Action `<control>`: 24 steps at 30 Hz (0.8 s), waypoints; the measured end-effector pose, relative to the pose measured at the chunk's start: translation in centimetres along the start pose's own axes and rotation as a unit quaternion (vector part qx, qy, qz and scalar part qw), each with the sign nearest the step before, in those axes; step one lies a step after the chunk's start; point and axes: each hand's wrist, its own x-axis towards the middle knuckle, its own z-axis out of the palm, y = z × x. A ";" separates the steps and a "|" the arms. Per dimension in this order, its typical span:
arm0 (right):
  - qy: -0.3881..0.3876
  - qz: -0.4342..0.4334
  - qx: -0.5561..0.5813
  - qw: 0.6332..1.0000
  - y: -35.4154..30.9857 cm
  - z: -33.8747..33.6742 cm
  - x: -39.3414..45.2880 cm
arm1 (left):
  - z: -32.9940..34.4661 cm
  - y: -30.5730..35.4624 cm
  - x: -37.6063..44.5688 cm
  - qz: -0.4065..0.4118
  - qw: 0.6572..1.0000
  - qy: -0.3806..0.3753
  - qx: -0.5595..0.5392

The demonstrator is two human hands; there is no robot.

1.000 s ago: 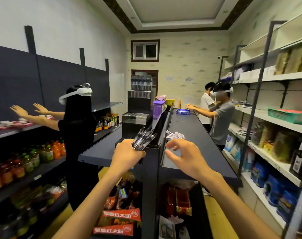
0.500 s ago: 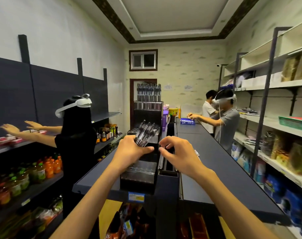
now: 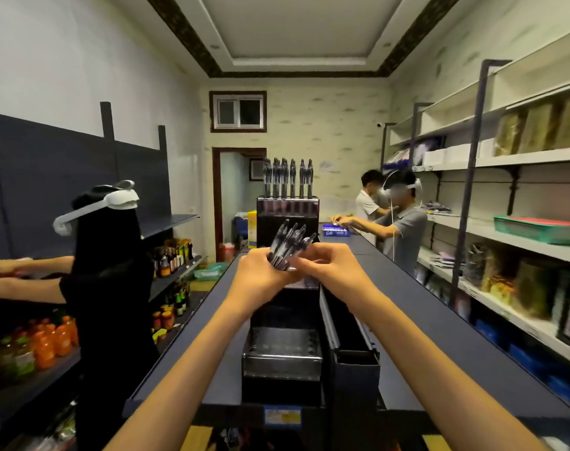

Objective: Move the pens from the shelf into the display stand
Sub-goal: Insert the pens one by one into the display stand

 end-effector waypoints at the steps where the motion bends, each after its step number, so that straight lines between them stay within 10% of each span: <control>1: 0.002 0.011 0.012 1.000 0.0 0.4 0.4 | -0.2 -0.2 0.5 0.005 1.000 -0.007 -0.003; 13: 0.135 0.075 0.182 0.971 0.1 2.0 5.8 | -2.5 -3.3 4.7 -0.046 0.995 -0.040 -0.077; 24: 0.142 0.040 0.114 0.982 -2.2 -0.7 12.7 | -3.7 -4.3 6.9 -0.069 0.997 0.014 -0.013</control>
